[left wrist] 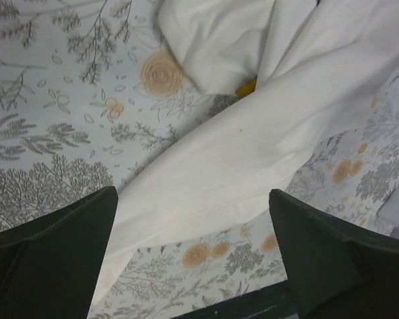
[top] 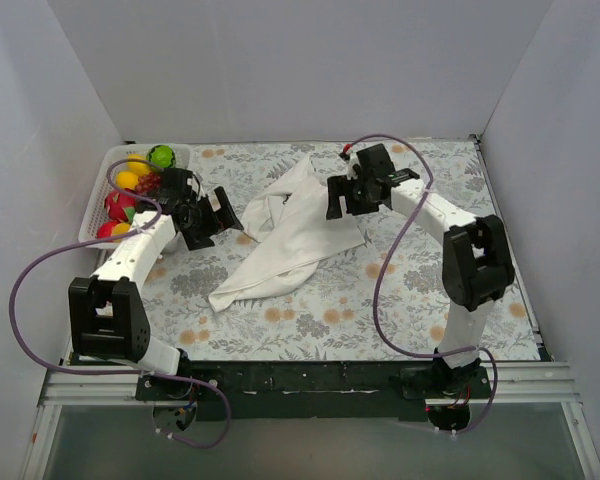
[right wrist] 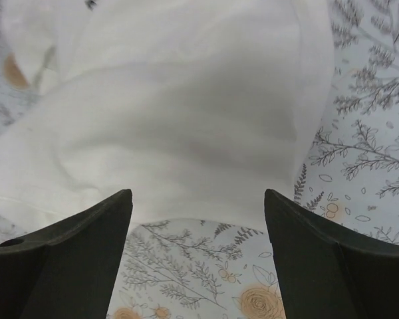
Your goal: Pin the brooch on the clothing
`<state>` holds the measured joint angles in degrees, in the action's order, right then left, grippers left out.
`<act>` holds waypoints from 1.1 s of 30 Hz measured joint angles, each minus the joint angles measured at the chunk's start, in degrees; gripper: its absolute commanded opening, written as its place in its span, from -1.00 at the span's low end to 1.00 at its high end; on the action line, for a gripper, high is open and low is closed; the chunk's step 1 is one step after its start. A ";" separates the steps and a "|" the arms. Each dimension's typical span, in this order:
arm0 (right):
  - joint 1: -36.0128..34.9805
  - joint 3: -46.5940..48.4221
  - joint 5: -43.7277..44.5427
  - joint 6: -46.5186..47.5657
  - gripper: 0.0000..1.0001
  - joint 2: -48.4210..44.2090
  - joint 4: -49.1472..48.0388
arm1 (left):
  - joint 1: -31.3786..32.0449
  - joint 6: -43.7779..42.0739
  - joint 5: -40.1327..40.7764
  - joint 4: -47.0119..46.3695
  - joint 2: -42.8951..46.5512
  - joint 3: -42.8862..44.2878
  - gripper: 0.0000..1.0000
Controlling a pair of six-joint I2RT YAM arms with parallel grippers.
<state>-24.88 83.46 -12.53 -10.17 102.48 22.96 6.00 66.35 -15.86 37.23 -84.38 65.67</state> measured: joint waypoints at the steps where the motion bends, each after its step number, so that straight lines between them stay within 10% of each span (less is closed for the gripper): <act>1: 0.09 0.00 0.72 -0.15 0.72 2.43 0.98 | 0.00 0.13 -0.33 1.18 0.00 -0.57 0.96; 33: 2.47 -16.24 9.20 -0.09 0.47 2.82 -4.92 | 0.00 -0.94 -1.09 7.37 -0.70 -3.41 0.96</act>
<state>-22.41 67.22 -3.33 -10.26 105.30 18.04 6.00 65.41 -16.95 44.60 -85.08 62.26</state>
